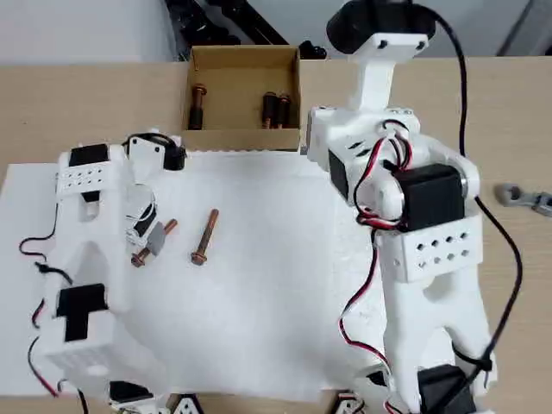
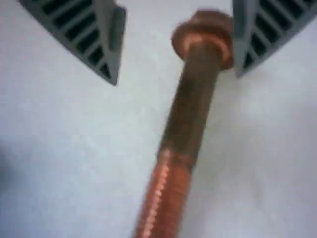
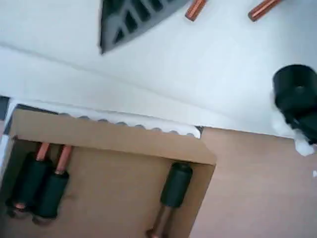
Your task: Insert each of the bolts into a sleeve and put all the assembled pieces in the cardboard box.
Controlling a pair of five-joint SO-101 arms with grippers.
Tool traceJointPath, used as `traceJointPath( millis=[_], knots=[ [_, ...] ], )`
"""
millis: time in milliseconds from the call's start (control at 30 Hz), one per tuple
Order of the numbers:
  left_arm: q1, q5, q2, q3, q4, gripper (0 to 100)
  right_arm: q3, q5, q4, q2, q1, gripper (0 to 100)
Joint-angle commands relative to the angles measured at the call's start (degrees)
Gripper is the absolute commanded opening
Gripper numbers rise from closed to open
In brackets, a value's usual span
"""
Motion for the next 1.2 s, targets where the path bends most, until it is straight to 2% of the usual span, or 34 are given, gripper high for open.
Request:
traceJointPath(
  millis=[0,200,267,367,500,700,1000,1167],
  knots=[
    [-0.1,-0.2,3.7,-1.8,-2.7,14,-2.5,-0.3,0.1,-2.7,0.7,14.7],
    [-0.4,2.5,12.5,-2.0,-7.7,14,-2.5,-0.4,2.7,-3.7,0.6,14.7],
    [-0.2,3.1,13.9,-2.0,-8.9,11,-2.5,-0.4,3.3,-3.7,0.7,14.7],
    [-0.1,3.0,14.7,-2.0,-8.9,1,-2.5,-0.4,3.4,-3.7,0.7,14.7],
    [-0.5,1.7,14.5,-2.0,-6.9,0,-2.5,-0.4,3.4,-3.6,0.7,14.7],
    [-0.2,-8.4,10.4,-2.8,-1.1,0,-2.5,-0.4,3.3,-3.3,0.7,14.7],
    [0.0,-31.6,-7.9,-2.7,10.4,0,-2.5,-0.4,3.3,-3.2,0.7,14.7],
    [-0.1,-37.6,-16.0,-1.7,11.1,0,-2.5,-0.4,3.3,-3.2,0.7,14.7]
  ],
)
